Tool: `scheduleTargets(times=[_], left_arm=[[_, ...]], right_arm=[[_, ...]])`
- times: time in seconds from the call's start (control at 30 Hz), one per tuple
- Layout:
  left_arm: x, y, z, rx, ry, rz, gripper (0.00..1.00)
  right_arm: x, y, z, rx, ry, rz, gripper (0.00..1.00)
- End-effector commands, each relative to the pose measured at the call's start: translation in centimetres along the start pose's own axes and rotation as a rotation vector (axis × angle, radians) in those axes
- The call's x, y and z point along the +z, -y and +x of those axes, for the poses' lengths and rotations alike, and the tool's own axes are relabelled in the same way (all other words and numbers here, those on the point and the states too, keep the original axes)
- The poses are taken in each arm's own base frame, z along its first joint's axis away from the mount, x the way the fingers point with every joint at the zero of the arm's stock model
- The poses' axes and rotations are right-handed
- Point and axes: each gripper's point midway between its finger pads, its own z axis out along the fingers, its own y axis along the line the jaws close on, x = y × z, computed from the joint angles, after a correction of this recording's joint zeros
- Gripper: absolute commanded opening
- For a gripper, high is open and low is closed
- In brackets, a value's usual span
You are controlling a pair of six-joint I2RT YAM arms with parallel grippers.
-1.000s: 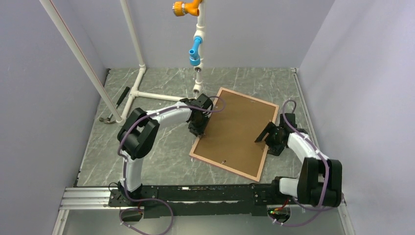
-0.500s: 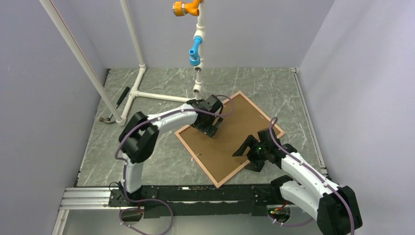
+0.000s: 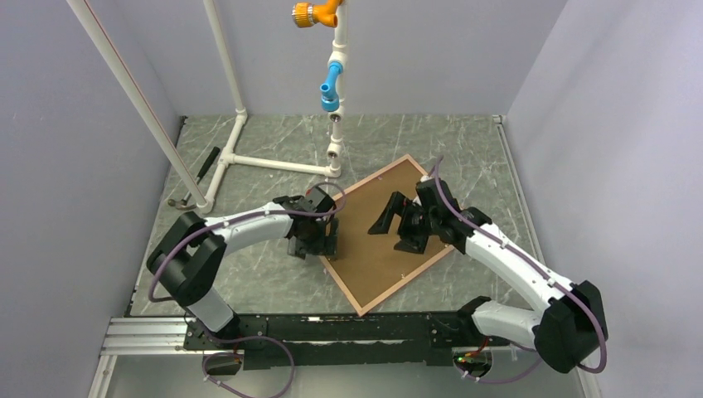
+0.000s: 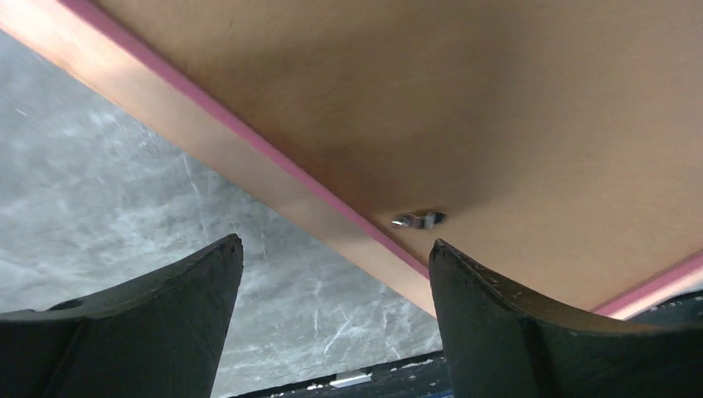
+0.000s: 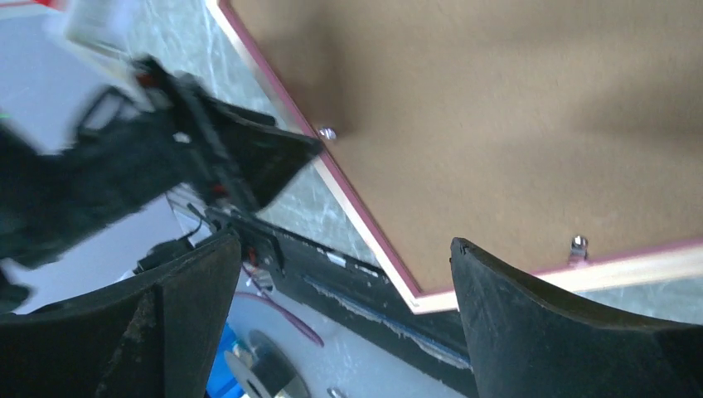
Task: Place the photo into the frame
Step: Adjust the photo frame at the center of the board.
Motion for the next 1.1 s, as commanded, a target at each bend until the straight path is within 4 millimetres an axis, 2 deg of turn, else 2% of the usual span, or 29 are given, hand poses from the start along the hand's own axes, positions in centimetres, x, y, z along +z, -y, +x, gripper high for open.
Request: scheduleTargets(times=[0.0, 0.17, 0.33, 0.4, 0.5, 0.6, 0.73, 0.83, 0.97, 1.03, 1.07], left_arm=[[2.0, 1.6, -0.1, -0.171, -0.014, 0.124, 0.84], [2.9, 0.4, -0.6, -0.166, -0.018, 0.093, 0.71], [3.7, -1.8, -1.2, -0.121, -0.03, 0.038, 0.52], [4.0, -2.7, -1.6, -0.085, -0.036, 0.019, 0.43], [4.2, -4.6, -2.4, -0.014, -0.034, -0.031, 0.26], [4.1, -6.3, -3.5, 0.053, -0.023, -0.076, 0.14], [4.0, -8.0, -5.0, 0.111, 0.008, -0.11, 0.0], [4.0, -8.7, -5.8, 0.14, 0.032, -0.099, 0.0], [4.0, -9.7, -6.9, 0.134, 0.058, -0.097, 0.0], [3.6, -10.1, -7.6, 0.11, 0.078, -0.096, 0.07], [3.3, -10.0, -8.0, 0.1, 0.088, -0.083, 0.16]], right_arm=[[-0.9, -1.6, -3.3, -0.13, 0.093, 0.039, 0.99], [-1.3, 0.3, -7.8, -0.162, 0.134, 0.118, 0.98], [-3.4, 4.4, -13.0, -0.098, 0.228, 0.194, 0.98], [-4.1, 6.7, -14.6, -0.085, 0.264, 0.281, 0.98], [-5.4, 10.5, -16.2, -0.05, 0.303, 0.411, 0.99], [-6.4, 13.9, -17.6, 0.018, 0.343, 0.492, 0.99], [-6.6, 17.0, -19.0, 0.098, 0.365, 0.518, 1.0], [-6.2, 18.4, -19.7, 0.123, 0.35, 0.538, 1.0], [-4.3, 19.5, -20.0, 0.134, 0.294, 0.532, 1.0], [-3.0, 19.5, -19.5, 0.138, 0.242, 0.493, 0.99], [-2.4, 19.3, -19.1, 0.142, 0.222, 0.464, 0.99]])
